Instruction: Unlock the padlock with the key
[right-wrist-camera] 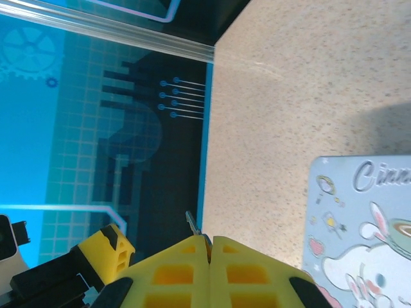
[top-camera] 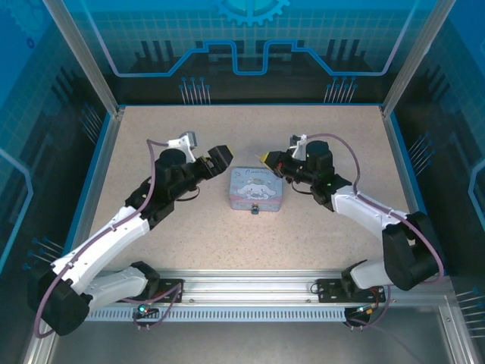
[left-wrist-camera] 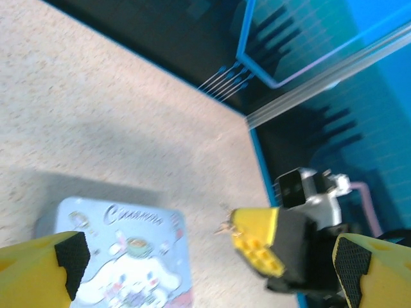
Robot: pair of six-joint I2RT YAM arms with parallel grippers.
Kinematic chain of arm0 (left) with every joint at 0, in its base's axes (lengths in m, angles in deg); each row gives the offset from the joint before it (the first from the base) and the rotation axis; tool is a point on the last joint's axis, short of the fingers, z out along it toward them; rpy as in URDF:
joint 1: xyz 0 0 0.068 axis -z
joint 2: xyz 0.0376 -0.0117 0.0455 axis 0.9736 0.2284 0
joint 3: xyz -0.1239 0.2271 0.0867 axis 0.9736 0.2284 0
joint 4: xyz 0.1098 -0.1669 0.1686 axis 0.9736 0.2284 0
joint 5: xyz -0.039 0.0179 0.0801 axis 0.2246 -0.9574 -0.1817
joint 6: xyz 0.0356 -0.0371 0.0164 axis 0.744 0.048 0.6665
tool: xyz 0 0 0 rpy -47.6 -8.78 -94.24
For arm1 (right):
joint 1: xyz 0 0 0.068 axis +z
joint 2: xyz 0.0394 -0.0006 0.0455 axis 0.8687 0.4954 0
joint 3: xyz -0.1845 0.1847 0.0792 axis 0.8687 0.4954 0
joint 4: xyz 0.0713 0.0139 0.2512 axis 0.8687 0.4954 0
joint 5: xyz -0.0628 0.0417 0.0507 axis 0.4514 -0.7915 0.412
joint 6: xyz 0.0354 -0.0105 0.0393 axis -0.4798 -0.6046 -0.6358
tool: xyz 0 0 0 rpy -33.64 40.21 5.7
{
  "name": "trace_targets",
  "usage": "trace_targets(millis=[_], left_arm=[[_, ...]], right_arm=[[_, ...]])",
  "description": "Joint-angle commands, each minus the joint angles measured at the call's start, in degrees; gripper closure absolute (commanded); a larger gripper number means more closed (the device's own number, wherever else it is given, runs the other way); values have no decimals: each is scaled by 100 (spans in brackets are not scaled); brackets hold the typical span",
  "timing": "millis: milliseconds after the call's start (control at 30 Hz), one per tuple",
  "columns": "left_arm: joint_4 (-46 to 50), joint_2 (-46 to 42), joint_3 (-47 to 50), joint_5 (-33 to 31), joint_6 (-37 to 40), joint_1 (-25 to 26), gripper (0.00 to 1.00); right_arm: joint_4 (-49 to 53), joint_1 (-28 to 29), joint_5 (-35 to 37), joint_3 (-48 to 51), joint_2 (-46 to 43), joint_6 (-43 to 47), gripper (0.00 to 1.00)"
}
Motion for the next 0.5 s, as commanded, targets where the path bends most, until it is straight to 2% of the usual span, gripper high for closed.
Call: trace_targets(millis=[0, 167, 267, 467], left_arm=[[1003, -98, 51, 117, 559, -11, 1], [986, -413, 573, -284, 479, 36, 1], [1043, -483, 762, -272, 592, 70, 1], [969, -489, 1135, -271, 708, 480, 1]], right_arm=[[948, -33, 224, -100, -244, 327, 100], [1689, -54, 285, -245, -485, 377, 100], [2168, -64, 321, -407, -523, 466, 100], [2216, -75, 273, -348, -514, 483, 100]])
